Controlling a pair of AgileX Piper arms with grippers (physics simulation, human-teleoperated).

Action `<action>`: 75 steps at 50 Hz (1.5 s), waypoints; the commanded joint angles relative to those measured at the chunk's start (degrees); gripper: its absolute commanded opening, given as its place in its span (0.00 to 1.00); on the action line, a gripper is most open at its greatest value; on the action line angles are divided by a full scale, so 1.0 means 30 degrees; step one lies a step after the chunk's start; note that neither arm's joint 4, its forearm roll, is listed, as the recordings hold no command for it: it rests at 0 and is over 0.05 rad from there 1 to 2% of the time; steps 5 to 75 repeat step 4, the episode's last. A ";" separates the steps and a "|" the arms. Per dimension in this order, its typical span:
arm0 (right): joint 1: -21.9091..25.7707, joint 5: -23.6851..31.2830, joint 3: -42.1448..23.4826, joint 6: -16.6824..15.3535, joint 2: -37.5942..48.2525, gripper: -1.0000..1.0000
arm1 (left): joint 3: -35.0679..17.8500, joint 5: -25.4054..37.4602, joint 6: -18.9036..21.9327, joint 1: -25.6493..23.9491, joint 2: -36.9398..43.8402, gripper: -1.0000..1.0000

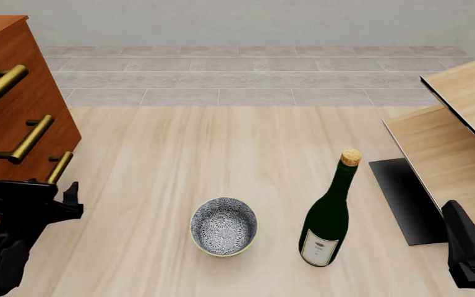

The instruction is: Close the bottom drawer of the cabinet.

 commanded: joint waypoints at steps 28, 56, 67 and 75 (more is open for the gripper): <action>-0.0006 0.0004 -0.0003 0.0008 0.0000 1.00 | -0.0666 0.0002 0.0471 0.2009 0.0607 1.00; -0.0006 0.0004 -0.0003 0.0008 0.0000 1.00 | -0.0666 0.0002 0.0471 0.2009 0.0607 1.00; -0.0006 0.0004 -0.0003 0.0008 0.0000 1.00 | -0.0666 0.0002 0.0471 0.2009 0.0607 1.00; -0.0006 0.0004 -0.0003 0.0008 0.0000 1.00 | -0.0666 0.0002 0.0471 0.2009 0.0607 1.00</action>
